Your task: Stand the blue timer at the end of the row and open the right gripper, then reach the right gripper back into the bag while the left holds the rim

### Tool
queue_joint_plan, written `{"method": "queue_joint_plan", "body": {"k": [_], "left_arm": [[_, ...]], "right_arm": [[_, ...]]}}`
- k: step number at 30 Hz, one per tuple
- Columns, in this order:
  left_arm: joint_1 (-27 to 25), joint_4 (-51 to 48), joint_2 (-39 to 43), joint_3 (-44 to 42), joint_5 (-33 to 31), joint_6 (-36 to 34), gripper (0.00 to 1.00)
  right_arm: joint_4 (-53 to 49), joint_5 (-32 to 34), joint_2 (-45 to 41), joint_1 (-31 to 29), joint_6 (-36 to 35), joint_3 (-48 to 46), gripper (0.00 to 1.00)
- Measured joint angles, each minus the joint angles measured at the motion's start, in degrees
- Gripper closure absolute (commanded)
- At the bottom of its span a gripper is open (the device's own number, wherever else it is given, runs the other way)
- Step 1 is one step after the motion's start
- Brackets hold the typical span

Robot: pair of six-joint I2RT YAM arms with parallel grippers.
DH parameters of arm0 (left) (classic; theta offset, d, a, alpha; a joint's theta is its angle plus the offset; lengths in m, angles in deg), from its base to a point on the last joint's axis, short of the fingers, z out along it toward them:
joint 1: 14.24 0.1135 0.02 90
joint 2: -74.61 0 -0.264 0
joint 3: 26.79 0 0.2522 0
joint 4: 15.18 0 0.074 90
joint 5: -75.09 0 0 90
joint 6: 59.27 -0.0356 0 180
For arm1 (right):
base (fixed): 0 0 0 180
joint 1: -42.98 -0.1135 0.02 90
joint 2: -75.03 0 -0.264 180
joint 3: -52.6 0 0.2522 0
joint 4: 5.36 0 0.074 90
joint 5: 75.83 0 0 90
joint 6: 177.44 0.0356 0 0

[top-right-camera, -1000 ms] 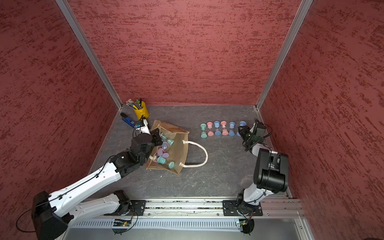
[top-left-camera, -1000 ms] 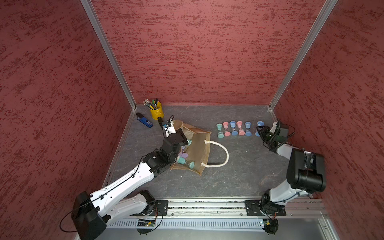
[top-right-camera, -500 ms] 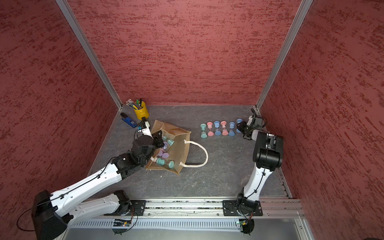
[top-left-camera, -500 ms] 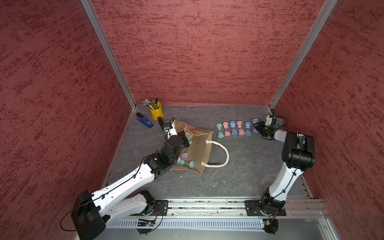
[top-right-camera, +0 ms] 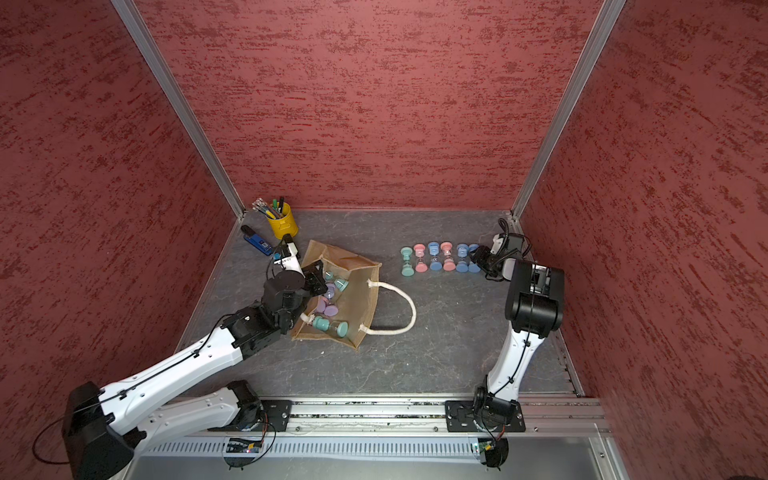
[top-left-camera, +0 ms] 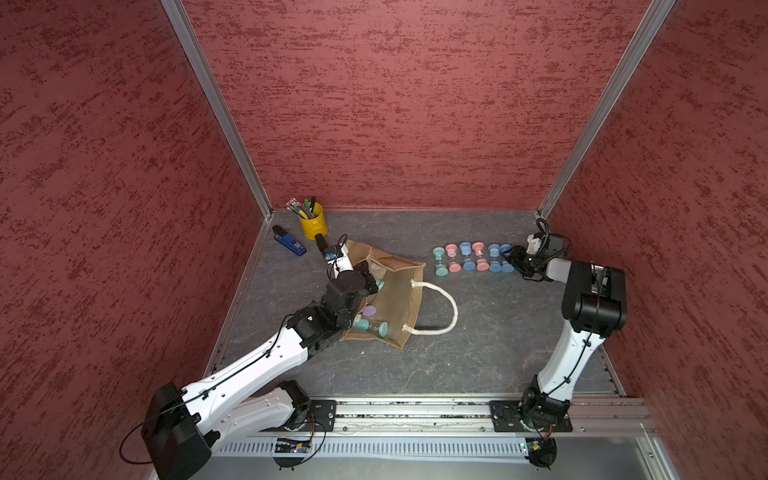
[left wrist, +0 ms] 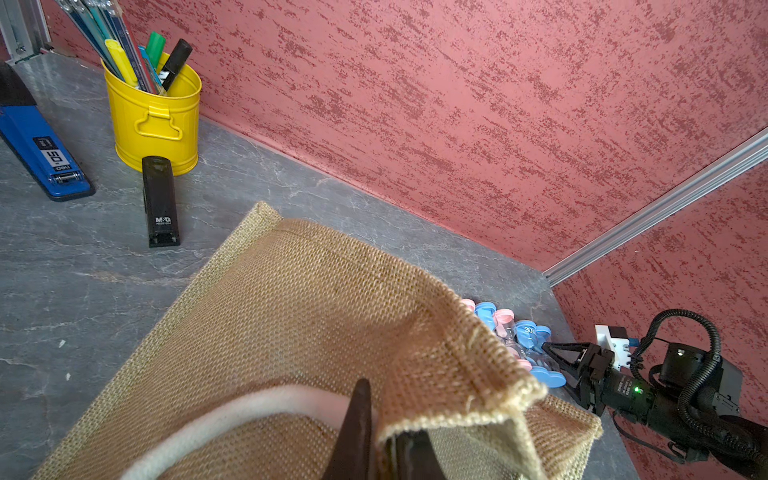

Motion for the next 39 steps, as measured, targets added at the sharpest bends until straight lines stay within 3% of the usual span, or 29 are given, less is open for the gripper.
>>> {"method": "queue_joint_plan", "body": {"k": [6, 14, 16, 19, 24, 27, 30, 33, 39], "left_arm": [[0.02, -0.15, 0.0, 0.09, 0.28, 0.17, 1.0], [0.31, -0.39, 0.11, 0.37, 0.68, -0.55, 1.0], [0.37, -0.42, 0.09, 0.57, 0.92, -0.94, 1.0], [0.46, -0.39, 0.09, 0.61, 1.7, -1.86, 1.0], [0.76, -0.35, 0.09, 0.79, 2.91, -2.97, 1.0], [0.96, -0.35, 0.04, 0.92, 3.43, -3.15, 1.0], [0.98, -0.26, -0.11, 1.05, 3.93, -3.45, 1.0], [1.09, 0.02, -0.17, 1.09, 4.94, -4.02, 1.0], [1.53, 1.77, -0.13, 1.11, 9.79, -6.86, 1.0]], "right_arm": [[1.99, 0.42, -4.17, 0.0, 3.45, -4.13, 0.4], [9.03, 4.9, -34.77, -2.62, 12.31, -21.66, 0.42], [10.51, 5.97, -41.66, -8.17, 13.07, -24.39, 0.42], [12.44, 8.04, -49.72, -21.53, 12.98, -27.91, 0.43], [13.27, 16.41, -58.69, -50.07, 7.82, -32.06, 0.48], [13.75, 22.51, -58.82, -64.83, 3.13, -32.39, 0.5], [13.77, 29.22, -54.55, -75.82, -1.64, -31.76, 0.51], [13.6, 34.05, -45.81, -80.56, -4.24, -29.51, 0.51], [13.35, 40.44, -29.77, -81.66, -3.96, -25.99, 0.41]]}}
